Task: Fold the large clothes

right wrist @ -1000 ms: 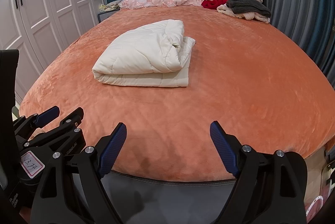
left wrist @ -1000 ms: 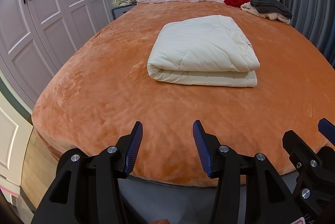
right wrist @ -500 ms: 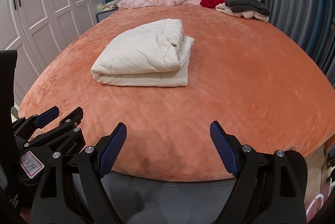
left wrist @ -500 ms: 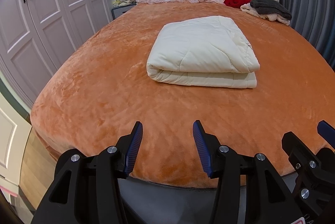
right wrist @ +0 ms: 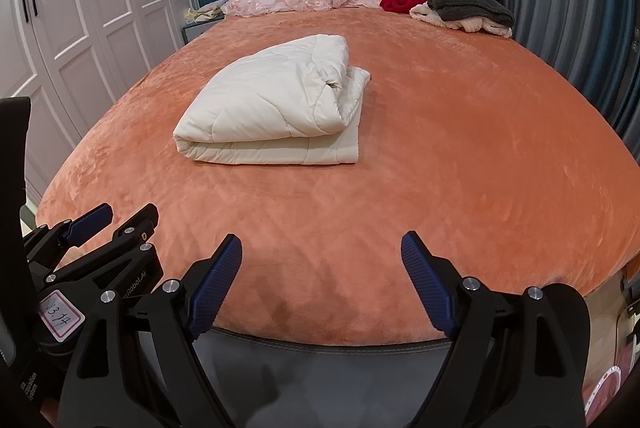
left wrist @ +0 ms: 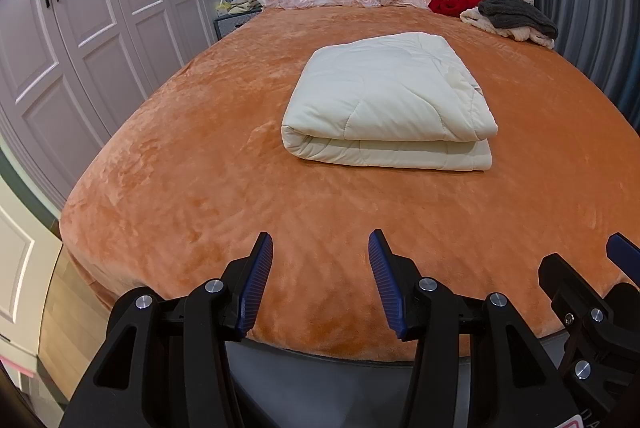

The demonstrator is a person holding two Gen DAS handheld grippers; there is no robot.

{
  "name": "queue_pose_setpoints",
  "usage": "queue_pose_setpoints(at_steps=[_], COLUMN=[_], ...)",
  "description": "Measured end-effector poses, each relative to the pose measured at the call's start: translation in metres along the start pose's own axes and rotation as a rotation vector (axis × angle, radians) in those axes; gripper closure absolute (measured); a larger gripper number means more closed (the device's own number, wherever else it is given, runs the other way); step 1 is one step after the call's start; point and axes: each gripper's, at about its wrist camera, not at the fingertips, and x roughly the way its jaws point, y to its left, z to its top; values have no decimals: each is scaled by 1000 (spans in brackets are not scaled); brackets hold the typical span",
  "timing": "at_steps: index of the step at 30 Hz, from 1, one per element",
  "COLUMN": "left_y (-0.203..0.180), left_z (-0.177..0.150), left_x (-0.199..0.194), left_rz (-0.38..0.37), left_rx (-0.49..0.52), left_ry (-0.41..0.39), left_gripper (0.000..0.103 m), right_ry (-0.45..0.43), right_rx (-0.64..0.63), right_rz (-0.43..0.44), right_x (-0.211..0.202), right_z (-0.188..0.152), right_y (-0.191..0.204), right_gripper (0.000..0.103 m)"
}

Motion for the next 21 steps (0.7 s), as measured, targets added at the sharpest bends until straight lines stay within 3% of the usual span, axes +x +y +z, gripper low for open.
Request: queue_pose_setpoints(at_steps=[21], left_y=[-1], left_z=[-1], left_x=[1], left_rz=[10], left_rx=[-9], left_ry=[7], left_gripper=[54], right_ry=[2], right_rx=[3], right_rz=[-7], right_x=[0], right_z=[0], right_y=[3], right_gripper=[24])
